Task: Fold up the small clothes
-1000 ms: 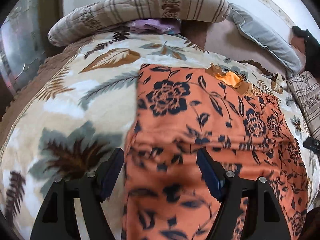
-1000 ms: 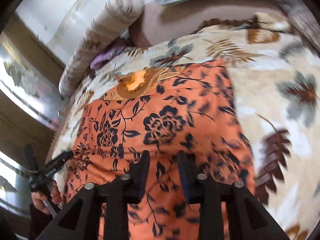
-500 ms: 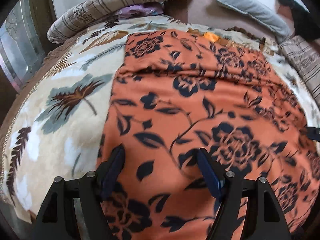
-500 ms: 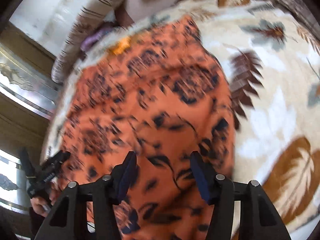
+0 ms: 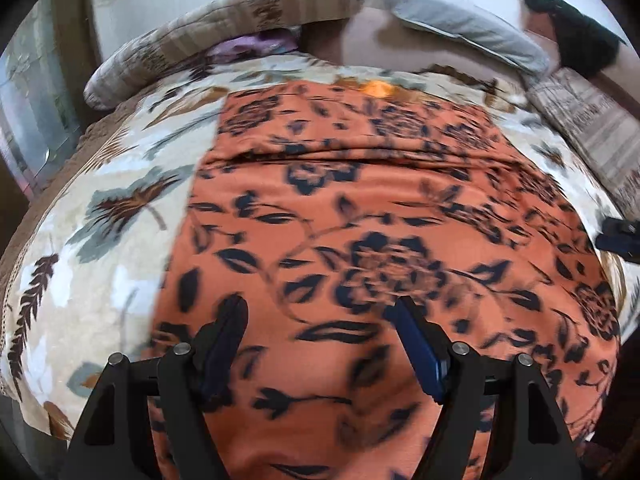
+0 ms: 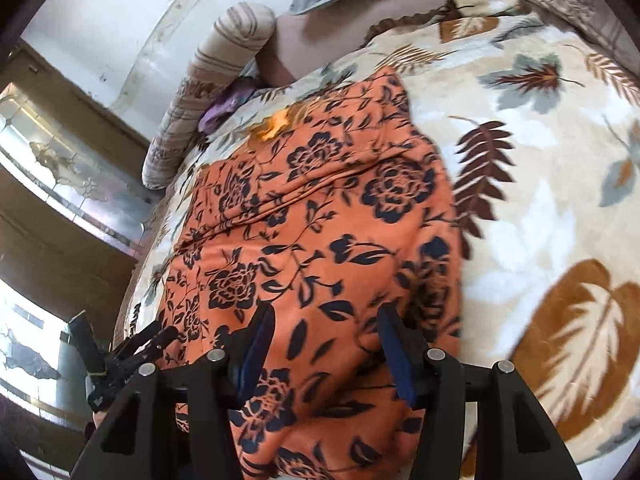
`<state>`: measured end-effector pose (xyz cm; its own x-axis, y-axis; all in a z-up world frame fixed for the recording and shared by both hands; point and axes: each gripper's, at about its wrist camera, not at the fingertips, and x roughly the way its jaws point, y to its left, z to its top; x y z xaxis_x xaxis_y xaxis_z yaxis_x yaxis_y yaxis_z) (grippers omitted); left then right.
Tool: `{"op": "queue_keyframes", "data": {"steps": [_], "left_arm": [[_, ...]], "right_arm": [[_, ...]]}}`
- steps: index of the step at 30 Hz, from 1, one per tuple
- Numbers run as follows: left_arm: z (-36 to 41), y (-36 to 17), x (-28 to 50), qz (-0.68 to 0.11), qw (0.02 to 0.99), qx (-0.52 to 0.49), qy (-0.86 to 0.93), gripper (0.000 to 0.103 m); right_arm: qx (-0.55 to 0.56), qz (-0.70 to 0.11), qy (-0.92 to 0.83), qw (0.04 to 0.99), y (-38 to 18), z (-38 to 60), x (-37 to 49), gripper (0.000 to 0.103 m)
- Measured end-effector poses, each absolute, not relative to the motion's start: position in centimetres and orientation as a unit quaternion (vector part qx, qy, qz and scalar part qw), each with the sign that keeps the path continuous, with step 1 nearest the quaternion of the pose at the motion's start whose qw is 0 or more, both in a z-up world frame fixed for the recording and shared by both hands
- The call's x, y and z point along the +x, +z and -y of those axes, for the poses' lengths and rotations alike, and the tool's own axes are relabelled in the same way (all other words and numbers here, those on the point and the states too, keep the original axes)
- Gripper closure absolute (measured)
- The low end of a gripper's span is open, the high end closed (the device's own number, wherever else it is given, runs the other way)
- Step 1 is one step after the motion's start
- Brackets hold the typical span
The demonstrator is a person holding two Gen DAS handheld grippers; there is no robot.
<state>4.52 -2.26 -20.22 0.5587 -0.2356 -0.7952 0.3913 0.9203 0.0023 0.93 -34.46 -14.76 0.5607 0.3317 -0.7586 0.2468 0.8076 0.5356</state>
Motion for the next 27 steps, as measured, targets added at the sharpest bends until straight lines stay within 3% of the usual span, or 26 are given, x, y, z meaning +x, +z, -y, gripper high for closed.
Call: {"op": "queue_keyframes", "data": {"steps": [7,20,27], "left_arm": [[5.4,-21.9,3.1,-0.459,0.863,0.133,-0.164,0.023],[-2.7,-18.3,4.0,-0.470,0.876,0.075,-0.071,0.022],[-7.0,-20.0,3.7,-0.528,0.847,0.046,-0.052,0.022]], "right_arm": [[0.309,-0.540,0.034,0.782,-17.7,32.5,1.7,0.047],[0.360,-0.474,-0.004,0.804,-13.8,38.1,-2.9,0.045],[0.401,-0.480,-0.025,0.780,-15.7,40.2,-5.9,0.045]]}}
